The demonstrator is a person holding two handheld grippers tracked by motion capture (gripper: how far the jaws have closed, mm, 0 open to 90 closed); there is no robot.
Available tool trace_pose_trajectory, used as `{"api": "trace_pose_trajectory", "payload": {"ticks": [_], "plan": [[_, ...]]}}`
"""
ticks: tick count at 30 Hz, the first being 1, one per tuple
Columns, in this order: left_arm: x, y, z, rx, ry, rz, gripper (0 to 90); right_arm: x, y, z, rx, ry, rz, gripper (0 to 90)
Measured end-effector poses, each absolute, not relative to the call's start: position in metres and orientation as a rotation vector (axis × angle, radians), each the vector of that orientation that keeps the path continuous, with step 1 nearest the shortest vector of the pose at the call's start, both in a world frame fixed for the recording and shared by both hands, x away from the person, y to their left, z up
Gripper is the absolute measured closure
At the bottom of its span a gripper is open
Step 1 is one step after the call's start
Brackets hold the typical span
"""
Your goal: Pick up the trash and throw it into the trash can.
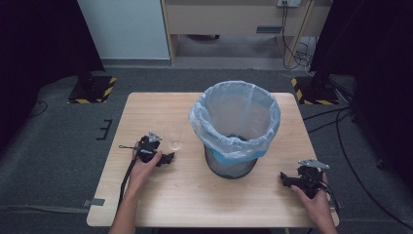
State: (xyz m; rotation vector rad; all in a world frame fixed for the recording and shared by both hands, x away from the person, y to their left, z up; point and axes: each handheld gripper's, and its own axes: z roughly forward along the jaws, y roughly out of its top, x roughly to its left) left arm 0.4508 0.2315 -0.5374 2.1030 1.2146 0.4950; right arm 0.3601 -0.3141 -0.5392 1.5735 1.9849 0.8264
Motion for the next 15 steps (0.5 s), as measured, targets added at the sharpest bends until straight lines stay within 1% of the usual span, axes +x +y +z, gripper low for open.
{"api": "trace_pose_trajectory", "payload": {"ticks": [3, 6, 15], "plan": [[0.450, 0.231, -0.537, 2.103, 1.209, 0.501, 0.0, 0.360, -0.314, -0.539, 1.574, 1.985, 0.826, 0.3], [0.447, 0.230, -0.536, 2.097, 1.182, 0.502, 2.7, 0.360, -0.314, -0.539, 1.571, 1.985, 0.825, 0.4], [0.441, 0.231, -0.527, 2.044, 1.154, 0.530, 3.0, 0.360, -0.314, -0.539, 1.570, 1.985, 0.825, 0.3]]}}
